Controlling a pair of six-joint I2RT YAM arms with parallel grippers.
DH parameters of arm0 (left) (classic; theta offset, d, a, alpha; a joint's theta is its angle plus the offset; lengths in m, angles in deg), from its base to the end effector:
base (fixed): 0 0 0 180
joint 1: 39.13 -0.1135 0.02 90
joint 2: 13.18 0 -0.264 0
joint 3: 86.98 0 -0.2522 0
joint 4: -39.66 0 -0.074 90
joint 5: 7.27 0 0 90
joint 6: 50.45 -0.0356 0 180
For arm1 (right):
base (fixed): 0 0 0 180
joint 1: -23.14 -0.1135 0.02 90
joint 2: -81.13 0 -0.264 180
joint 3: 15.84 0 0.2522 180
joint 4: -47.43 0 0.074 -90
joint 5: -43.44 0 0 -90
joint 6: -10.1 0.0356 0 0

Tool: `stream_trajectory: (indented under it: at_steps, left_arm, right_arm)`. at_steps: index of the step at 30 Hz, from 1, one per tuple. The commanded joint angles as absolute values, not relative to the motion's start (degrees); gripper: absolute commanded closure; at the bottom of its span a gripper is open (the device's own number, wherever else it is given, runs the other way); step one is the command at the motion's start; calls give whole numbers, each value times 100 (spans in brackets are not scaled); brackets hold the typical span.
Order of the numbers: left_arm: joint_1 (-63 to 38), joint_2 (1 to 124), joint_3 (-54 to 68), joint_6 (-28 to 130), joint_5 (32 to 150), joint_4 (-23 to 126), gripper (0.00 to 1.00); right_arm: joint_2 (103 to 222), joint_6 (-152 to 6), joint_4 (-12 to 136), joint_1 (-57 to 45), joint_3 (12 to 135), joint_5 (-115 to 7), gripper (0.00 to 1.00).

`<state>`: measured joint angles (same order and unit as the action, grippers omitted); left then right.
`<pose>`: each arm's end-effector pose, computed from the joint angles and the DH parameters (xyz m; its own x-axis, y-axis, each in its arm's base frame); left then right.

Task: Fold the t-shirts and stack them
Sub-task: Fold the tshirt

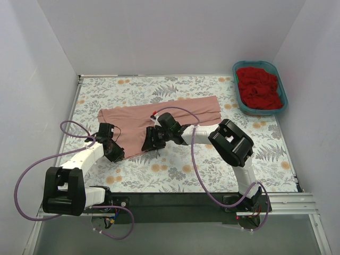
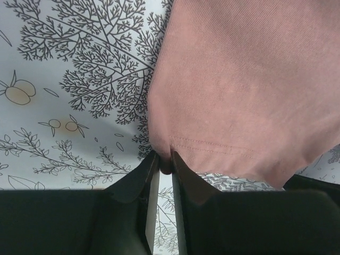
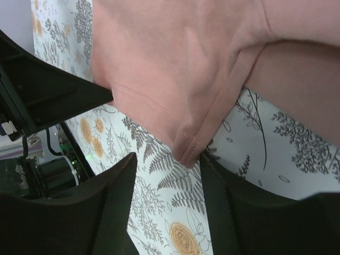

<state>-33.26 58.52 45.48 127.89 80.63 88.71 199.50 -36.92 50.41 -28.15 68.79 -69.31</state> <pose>0.1980 -0.0190 0.1560 -0.1192 -0.9919 -0.0434 -0.9493 0.1267 -0.2877 0.2649 0.3526 0.1418 -0.8963 -0.1131 -0.4288 -0.4134 0.5630 0.7156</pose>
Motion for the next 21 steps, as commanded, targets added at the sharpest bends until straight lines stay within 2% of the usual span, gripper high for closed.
stream_trajectory:
  at_steps: [1,3,5,6,7,9,10,11,15,21]
  left_arm:
    - [-3271,5845,4665,12762,8089,8884,87]
    - [-3271,5757,4604,12744,8071,8901,90]
    - [-3271,5704,4560,12727,8054,8919,92]
    - [-3271,5661,4507,12718,8054,8928,93]
    - [-3271,5643,4472,12727,8071,8945,95]
    - [-3271,5599,4367,12727,8080,8981,97]
    - [-3271,5581,4322,12727,8063,8989,98]
    - [-3263,5572,4270,12735,8054,8998,99]
    - [-3271,5686,3805,12639,7896,9077,100]
    - [-3289,6476,2680,12323,7456,8902,100]
  right_arm:
    - [20295,-3534,5196,-2898,7034,-6766,44]
    - [20382,-3446,5214,-2907,7060,-6731,47]
    - [20409,-3402,5232,-2907,7052,-6661,56]
    - [20427,-3393,5223,-2907,7043,-6643,62]
    - [20418,-3393,5232,-2907,7043,-6608,72]
    - [20366,-3437,5232,-2907,7060,-6590,82]
    - [20331,-3463,5232,-2898,7069,-6564,92]
    - [20287,-3498,5232,-2881,7078,-6564,96]
    - [20023,-3683,5267,-2723,7279,-6564,99]
    - [20048,-3982,5407,-2328,7912,-6599,99]
